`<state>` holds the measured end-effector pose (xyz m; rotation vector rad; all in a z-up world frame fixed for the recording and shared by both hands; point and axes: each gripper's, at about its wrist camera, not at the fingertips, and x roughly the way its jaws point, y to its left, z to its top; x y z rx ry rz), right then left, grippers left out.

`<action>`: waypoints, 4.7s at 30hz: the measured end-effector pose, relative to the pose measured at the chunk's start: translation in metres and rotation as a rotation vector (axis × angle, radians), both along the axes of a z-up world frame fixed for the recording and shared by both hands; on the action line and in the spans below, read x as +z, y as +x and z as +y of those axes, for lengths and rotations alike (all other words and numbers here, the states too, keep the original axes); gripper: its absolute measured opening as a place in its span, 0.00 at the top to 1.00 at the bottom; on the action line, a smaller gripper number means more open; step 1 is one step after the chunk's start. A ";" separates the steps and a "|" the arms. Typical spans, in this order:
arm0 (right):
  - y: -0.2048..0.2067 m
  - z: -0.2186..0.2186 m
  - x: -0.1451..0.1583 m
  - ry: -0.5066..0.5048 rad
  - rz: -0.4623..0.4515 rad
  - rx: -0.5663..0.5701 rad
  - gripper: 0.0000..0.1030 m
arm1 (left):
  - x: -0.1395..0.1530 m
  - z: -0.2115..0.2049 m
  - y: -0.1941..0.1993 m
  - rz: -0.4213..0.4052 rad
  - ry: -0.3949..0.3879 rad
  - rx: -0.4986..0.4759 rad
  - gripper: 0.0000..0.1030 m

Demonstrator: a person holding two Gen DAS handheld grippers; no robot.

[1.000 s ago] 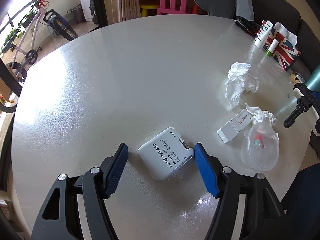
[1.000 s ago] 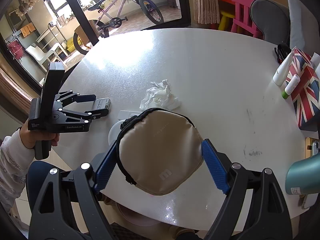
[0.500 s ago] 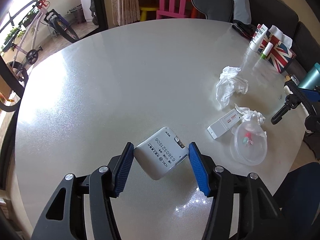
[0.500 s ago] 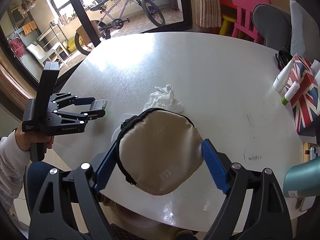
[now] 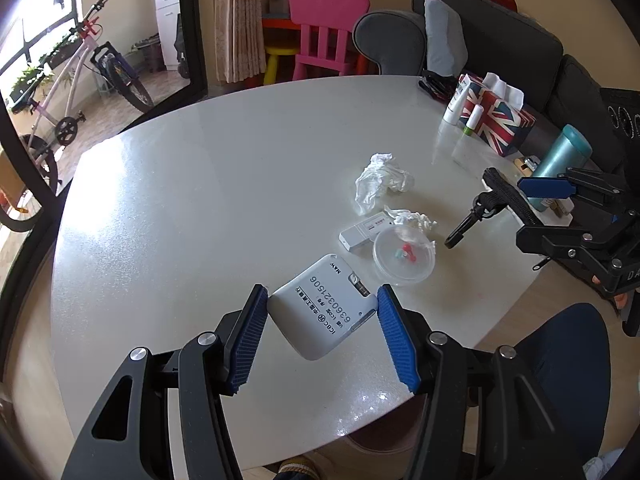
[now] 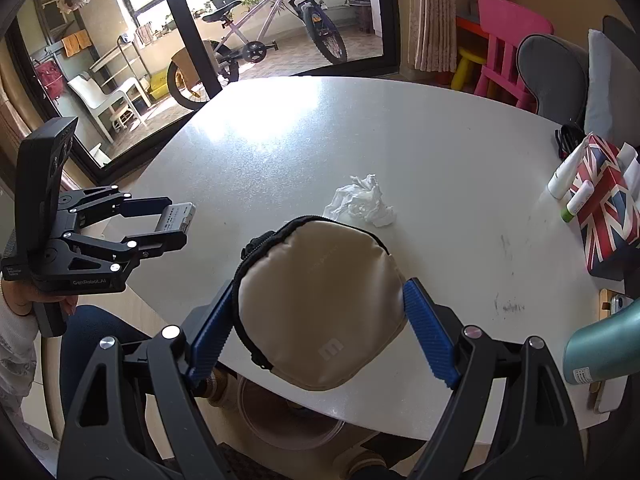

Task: Collect trash
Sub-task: 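Carry both items over the pink bin and open the right tool to drop the pouch, then open the left tool to drop the white charger into the bin, then move both open tools back over the table, then grasp the crumpled white tissue with the right tool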

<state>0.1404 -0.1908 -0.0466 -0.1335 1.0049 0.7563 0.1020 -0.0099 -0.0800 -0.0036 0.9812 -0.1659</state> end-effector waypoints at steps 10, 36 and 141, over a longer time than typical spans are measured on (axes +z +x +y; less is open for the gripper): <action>-0.056 -0.011 0.001 0.004 0.008 0.044 0.21 | 0.015 -0.013 -0.052 -0.030 -0.022 -0.004 0.46; -0.115 -0.012 -0.032 -0.011 0.098 0.103 0.06 | 0.006 -0.030 -0.104 -0.006 -0.065 0.015 0.46; 0.067 0.018 -0.067 -0.097 0.053 0.024 0.24 | -0.027 -0.022 -0.056 0.044 -0.130 0.008 0.07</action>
